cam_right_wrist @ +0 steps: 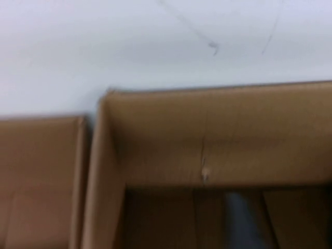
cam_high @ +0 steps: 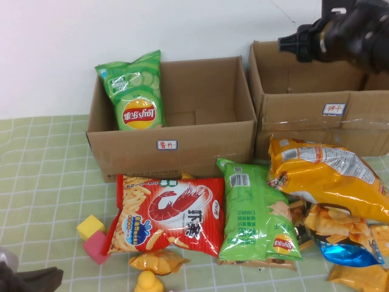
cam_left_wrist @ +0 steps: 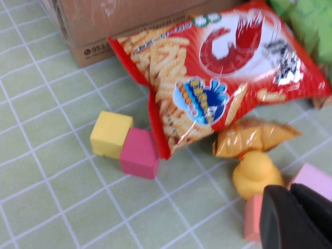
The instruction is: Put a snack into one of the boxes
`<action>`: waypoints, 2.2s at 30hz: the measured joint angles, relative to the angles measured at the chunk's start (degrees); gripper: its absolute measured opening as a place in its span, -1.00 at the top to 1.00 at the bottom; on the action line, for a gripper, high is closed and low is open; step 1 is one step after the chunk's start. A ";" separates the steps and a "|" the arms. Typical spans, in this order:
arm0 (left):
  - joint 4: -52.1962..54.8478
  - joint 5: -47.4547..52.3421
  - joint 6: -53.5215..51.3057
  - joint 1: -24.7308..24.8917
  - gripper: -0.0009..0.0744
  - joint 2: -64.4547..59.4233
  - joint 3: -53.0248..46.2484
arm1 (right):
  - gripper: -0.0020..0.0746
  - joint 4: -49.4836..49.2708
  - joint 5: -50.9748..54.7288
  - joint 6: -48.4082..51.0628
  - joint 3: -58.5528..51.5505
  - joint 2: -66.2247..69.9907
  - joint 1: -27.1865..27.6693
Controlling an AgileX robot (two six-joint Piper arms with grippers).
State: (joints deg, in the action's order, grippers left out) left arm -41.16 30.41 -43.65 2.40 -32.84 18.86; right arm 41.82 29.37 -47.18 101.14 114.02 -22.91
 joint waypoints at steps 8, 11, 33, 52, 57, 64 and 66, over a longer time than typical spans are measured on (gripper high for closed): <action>0.84 -0.26 -1.88 0.00 0.98 0.00 0.00 | 0.91 -30.07 21.79 41.13 0.50 -8.95 -2.55; 0.84 -0.40 -1.97 0.00 0.98 0.00 0.00 | 0.93 -36.87 30.66 50.22 -0.43 -11.65 -2.55; 1.68 3.53 -3.73 0.00 0.98 1.25 0.00 | 0.95 -44.10 13.77 58.40 -57.69 -63.28 -2.55; 6.00 2.98 -4.08 0.00 0.98 23.01 0.00 | 0.95 -51.29 15.75 59.05 -74.48 -100.79 -2.55; 8.14 3.43 -4.33 0.00 0.98 30.82 0.00 | 0.95 -46.61 11.37 59.14 -75.25 -101.91 -2.55; 8.94 3.69 -4.53 0.00 0.98 31.83 0.00 | 0.95 -43.82 9.92 59.14 -75.25 -101.91 -2.55; 8.92 4.52 -4.53 0.00 0.98 31.83 0.00 | 0.95 -43.82 9.92 59.14 -75.25 -101.91 -2.55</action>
State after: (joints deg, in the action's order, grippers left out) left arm -32.24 34.93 -48.19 2.40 -1.01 18.85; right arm -2.00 39.30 11.95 25.89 12.10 -25.46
